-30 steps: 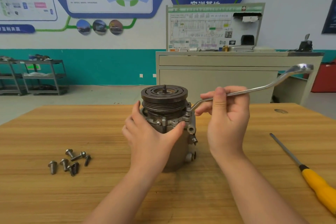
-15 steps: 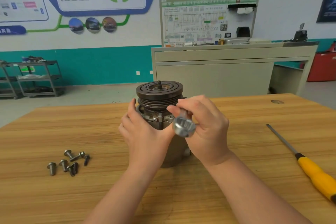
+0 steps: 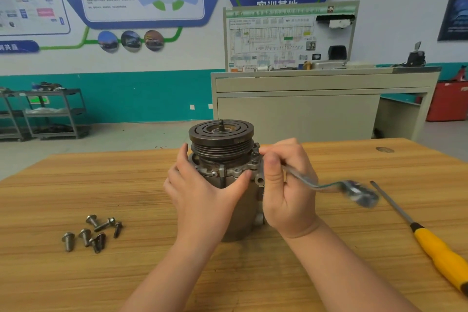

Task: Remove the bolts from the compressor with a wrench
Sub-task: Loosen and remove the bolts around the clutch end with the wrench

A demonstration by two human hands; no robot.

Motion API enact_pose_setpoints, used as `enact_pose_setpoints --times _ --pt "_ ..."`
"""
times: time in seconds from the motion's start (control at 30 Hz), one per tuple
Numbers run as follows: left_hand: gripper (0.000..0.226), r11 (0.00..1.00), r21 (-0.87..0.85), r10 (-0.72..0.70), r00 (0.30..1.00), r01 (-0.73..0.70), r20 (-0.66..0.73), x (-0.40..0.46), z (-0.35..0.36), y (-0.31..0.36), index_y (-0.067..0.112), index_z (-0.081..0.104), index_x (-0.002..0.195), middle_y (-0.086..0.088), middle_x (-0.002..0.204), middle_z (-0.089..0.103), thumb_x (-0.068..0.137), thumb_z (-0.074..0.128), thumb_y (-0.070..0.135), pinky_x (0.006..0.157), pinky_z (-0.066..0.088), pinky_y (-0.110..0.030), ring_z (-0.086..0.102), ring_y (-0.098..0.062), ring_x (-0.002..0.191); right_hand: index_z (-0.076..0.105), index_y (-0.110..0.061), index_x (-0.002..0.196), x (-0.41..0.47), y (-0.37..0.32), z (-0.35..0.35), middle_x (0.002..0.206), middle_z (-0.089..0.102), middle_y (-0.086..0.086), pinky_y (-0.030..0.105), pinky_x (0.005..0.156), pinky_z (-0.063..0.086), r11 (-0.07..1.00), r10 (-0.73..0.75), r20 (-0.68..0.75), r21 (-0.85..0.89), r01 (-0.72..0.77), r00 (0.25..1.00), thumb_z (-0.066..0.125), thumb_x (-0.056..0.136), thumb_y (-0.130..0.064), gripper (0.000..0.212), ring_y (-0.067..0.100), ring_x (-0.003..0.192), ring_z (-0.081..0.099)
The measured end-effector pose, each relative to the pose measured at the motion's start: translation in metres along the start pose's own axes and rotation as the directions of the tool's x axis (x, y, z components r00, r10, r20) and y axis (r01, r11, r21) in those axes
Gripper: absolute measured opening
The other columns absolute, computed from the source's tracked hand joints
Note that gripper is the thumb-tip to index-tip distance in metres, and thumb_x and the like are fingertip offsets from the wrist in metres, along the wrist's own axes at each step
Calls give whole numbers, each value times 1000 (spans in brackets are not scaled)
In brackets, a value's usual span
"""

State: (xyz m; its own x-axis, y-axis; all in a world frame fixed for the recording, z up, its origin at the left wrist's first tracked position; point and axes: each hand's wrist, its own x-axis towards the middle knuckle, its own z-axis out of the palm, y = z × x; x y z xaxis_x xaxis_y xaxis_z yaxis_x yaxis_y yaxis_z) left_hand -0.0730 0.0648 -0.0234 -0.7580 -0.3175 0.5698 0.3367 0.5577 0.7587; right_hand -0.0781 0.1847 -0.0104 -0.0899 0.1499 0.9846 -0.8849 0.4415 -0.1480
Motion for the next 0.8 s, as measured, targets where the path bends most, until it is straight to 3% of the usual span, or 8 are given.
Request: enact_pose_setpoints --times 0.13,0.23,0.3,0.4,0.5,0.67,0.73,0.8 --pt "117 997 -64 -44 999 43 -11 3 1 3 14 21 150 -14 142 35 57 52 77 111 26 -44 31 -34 132 60 0 75 1 -16 11 72 55 9 27 52 40 951 -101 113 -281 130 988 36 104 -28 47 22 60 52" --pt "106 997 -73 -16 999 20 45 1 0 -2 20 15 151 -10 141 32 65 59 64 111 28 -49 29 -29 131 60 -4 81 2 -21 17 76 56 6 19 60 32 917 -99 189 -363 163 977 44 100 -27 33 20 65 51" --pt "107 997 -77 -9 999 13 46 0 0 -6 22 14 150 -6 141 30 65 65 62 112 28 -49 27 -28 132 54 -11 87 0 -19 17 78 54 2 16 61 32 958 -44 152 -275 85 987 43 101 -29 25 15 67 50" --pt "118 1000 -13 10 1000 -10 -4 0 3 -4 20 16 150 -8 142 30 56 72 63 113 23 -46 22 -22 131 44 -22 92 -2 -15 15 79 55 -1 22 59 41 968 226 -93 129 -213 970 35 102 -30 15 9 62 49" --pt "118 1000 5 4 1000 -4 -26 1 5 -5 19 17 150 -9 143 30 55 72 63 111 18 -38 20 -18 131 40 -20 90 8 -5 11 67 61 2 22 48 40 758 603 -252 477 -444 757 34 101 -20 12 15 47 44" --pt "119 1000 -3 18 1000 -18 -25 2 6 -8 21 16 150 -5 144 29 55 72 65 107 16 -32 17 -14 131 46 -10 93 32 24 -5 60 61 7 23 41 44 112 939 144 732 -672 313 37 105 -18 17 13 42 50" --pt "120 1000 -13 9 1000 -10 -22 2 7 -9 23 15 151 -5 144 28 54 71 66 110 18 -37 17 -12 130 48 -10 93 34 28 -8 64 65 7 24 47 49 34 921 212 790 -612 326 38 105 -22 20 14 49 57" --pt "120 1000 -17 7 1000 -7 -26 2 6 -8 22 15 151 -5 143 29 54 71 65 111 20 -40 18 -14 130 49 -11 92 37 27 -11 69 68 7 25 53 53 88 891 176 836 -541 418 37 105 -23 21 15 56 63"
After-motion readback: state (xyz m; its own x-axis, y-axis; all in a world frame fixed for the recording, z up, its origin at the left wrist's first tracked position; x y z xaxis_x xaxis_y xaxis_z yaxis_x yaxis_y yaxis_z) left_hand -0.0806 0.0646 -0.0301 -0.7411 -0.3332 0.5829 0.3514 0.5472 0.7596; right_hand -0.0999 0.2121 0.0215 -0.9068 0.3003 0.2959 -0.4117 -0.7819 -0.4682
